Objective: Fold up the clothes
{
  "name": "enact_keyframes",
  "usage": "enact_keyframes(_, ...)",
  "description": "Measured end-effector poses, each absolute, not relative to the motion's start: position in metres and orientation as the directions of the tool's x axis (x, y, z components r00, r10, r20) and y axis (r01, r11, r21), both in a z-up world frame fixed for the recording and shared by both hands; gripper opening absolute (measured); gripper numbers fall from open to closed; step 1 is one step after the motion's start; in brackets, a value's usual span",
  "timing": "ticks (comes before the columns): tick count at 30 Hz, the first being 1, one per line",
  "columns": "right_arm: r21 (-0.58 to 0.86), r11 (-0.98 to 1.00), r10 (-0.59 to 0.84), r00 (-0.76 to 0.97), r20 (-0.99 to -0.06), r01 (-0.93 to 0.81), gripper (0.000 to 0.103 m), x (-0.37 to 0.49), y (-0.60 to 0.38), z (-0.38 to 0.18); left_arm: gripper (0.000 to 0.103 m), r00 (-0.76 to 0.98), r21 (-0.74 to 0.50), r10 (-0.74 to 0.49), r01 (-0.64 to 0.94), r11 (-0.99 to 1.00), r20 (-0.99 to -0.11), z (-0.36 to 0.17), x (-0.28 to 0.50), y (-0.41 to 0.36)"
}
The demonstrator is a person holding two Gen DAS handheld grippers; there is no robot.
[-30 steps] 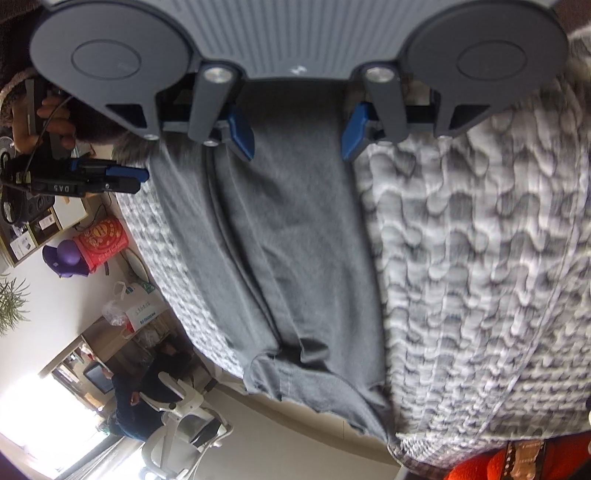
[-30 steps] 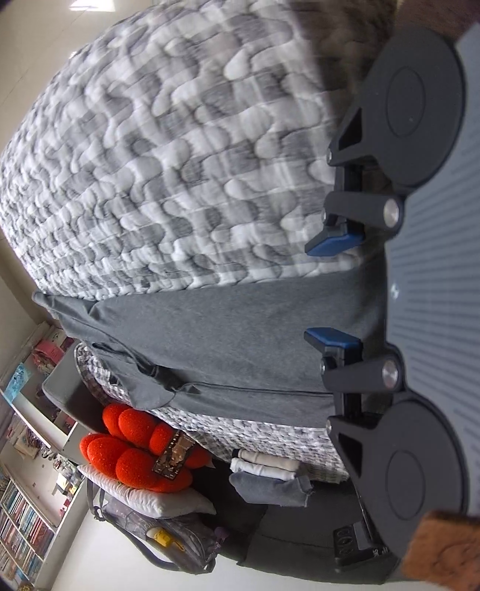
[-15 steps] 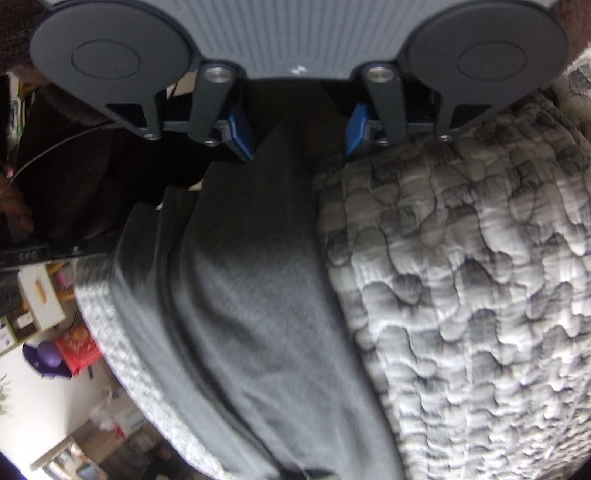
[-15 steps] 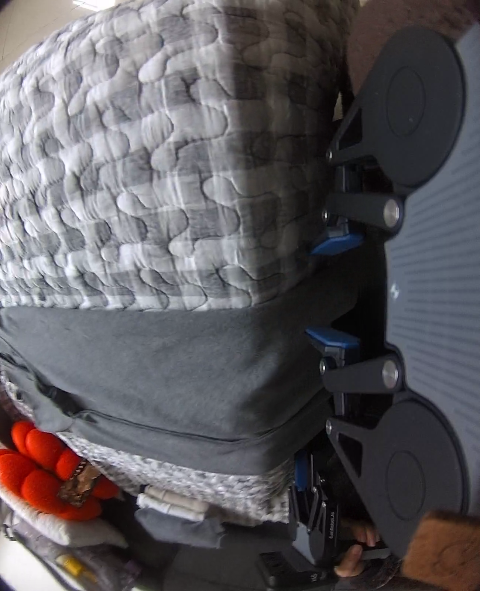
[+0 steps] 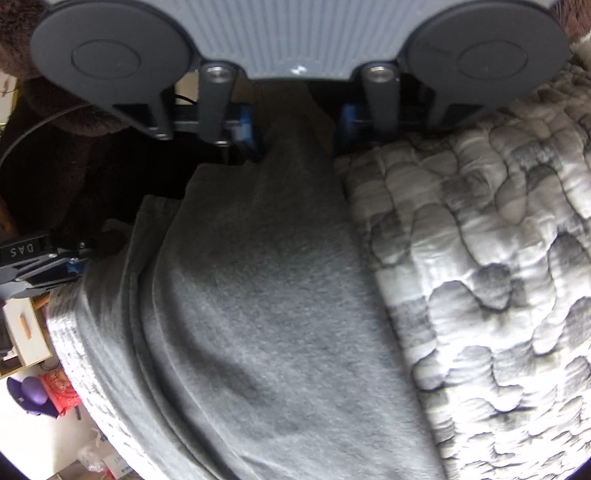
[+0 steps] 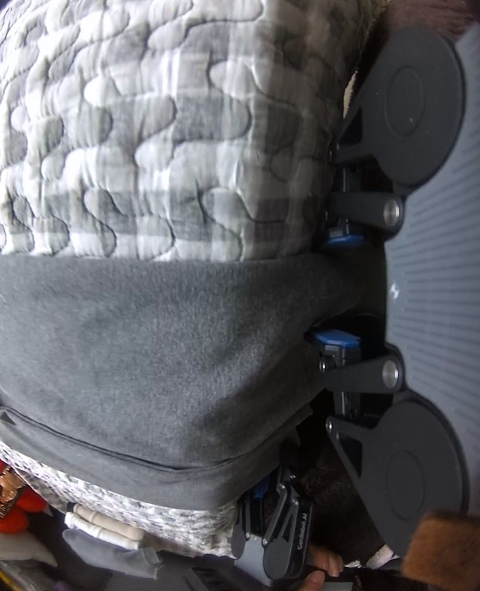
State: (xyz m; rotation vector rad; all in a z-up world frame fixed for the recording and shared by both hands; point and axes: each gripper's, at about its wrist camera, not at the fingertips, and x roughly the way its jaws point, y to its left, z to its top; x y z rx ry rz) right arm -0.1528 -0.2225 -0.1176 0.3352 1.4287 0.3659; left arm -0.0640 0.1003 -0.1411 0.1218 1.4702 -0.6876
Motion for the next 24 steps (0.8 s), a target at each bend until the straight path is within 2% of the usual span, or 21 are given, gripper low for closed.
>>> enact_keyframes(1, 0.44, 0.897, 0.442, 0.103, -0.891, -0.042, 0.031, -0.154, -0.224, -0.118, 0.023, -0.049, -0.326, -0.348, 0.494, 0.806, -0.936, -0.141, -0.064, 0.1)
enact_keyframes(4, 0.467, 0.883, 0.468, 0.103, -0.878, -0.04, 0.016, -0.159, -0.231, -0.116, 0.011, -0.048, -0.353, -0.38, 0.491, 0.797, -0.924, -0.138, -0.066, 0.101)
enact_keyframes(6, 0.485, 0.873, 0.487, 0.103, -0.867, -0.041, 0.01, -0.164, -0.236, -0.114, 0.007, -0.051, -0.38, -0.408, 0.485, 0.788, -0.911, -0.134, -0.069, 0.103)
enact_keyframes(13, 0.579, 0.812, 0.583, 0.15, -0.799, -0.072, 0.009, -0.184, -0.256, -0.097, 0.004, -0.049, -0.507, -0.548, 0.455, 0.732, -0.835, -0.114, -0.078, 0.12)
enact_keyframes(24, 0.746, 0.661, 0.724, 0.327, -0.607, -0.079, 0.008, -0.198, -0.28, -0.052, 0.003, 0.078, -0.748, -0.809, 0.336, 0.572, -0.583, -0.085, -0.075, 0.159)
